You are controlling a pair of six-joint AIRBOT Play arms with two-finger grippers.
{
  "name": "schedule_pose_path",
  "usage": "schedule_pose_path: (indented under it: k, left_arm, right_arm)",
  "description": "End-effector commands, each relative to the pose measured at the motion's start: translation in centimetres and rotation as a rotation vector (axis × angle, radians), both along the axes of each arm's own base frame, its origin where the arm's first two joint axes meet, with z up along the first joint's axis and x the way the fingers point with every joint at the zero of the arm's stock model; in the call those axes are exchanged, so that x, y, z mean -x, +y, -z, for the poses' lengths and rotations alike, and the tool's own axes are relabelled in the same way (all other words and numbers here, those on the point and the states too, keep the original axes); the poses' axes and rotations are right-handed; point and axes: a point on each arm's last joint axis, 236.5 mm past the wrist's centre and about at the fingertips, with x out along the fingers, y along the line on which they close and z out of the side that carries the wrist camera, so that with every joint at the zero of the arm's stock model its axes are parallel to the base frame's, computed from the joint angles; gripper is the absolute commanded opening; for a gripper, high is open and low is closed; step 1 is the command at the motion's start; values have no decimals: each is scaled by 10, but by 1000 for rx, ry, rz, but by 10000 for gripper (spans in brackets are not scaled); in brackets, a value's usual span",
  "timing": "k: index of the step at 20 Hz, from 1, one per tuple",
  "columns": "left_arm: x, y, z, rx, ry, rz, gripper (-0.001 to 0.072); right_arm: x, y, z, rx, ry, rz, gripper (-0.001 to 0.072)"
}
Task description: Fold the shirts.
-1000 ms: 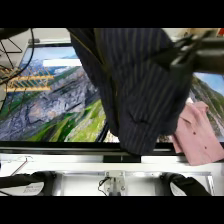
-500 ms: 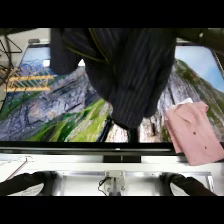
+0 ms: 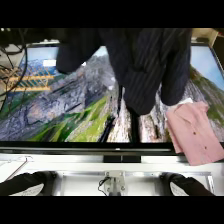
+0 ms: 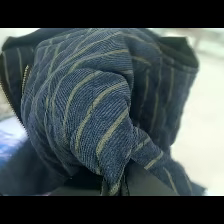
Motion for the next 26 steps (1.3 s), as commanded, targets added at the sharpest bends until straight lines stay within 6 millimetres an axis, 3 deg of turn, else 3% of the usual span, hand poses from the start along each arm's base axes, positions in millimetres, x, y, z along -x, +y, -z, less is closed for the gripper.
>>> schedule_pose_path:
  k: [1, 3, 8, 15, 20, 26]
  left_arm:
    - [-6, 10, -57, 71, -219, -47, 539]
    - [0, 16, -74, 76, -283, -56, 538]
    - [8, 19, -73, 57, -275, -50, 537]
    - [9, 17, -62, 29, -241, -37, 536]
    - [9, 17, -62, 30, -242, -37, 536]
    - [4, 22, -60, -1, -256, -63, 535]
  right_arm:
    - [-1, -33, -26, 23, -111, 124, 80]
    - [-4, -68, -38, 18, -147, 224, 80]
    - [5, -178, -63, 33, -223, 504, 80]
    - [63, -316, -84, 55, -268, 877, 80]
    - [108, -407, -78, 9, -245, 1128, 80]
    - [136, -468, -64, -27, -223, 1282, 80]
